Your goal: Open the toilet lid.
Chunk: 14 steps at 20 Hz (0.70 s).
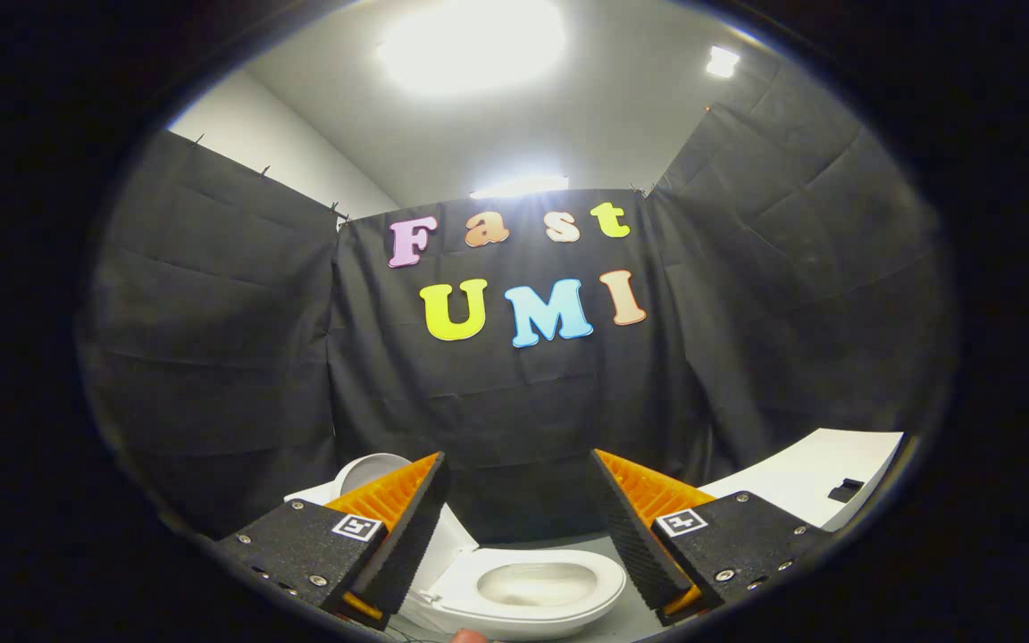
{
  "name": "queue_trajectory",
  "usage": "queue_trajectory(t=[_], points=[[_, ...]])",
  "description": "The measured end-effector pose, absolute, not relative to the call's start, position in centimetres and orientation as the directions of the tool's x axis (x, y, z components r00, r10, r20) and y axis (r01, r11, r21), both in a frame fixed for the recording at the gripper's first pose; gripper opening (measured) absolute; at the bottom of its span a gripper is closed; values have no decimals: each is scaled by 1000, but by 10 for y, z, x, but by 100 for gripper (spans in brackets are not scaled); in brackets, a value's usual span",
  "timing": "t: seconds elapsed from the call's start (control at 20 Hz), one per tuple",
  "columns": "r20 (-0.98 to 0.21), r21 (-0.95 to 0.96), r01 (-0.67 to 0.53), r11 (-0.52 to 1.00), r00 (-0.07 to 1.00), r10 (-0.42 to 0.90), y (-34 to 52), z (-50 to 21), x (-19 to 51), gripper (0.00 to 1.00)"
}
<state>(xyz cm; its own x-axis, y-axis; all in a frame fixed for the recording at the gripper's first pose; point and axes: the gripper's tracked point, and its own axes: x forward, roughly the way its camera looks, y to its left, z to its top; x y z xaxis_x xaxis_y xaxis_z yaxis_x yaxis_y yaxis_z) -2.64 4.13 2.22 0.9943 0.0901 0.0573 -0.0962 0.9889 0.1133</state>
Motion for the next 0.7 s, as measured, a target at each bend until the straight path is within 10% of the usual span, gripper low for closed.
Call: queue_trajectory(t=[0.7], points=[[33,-40,0,999,999,2,-40,-10,-57,95]])
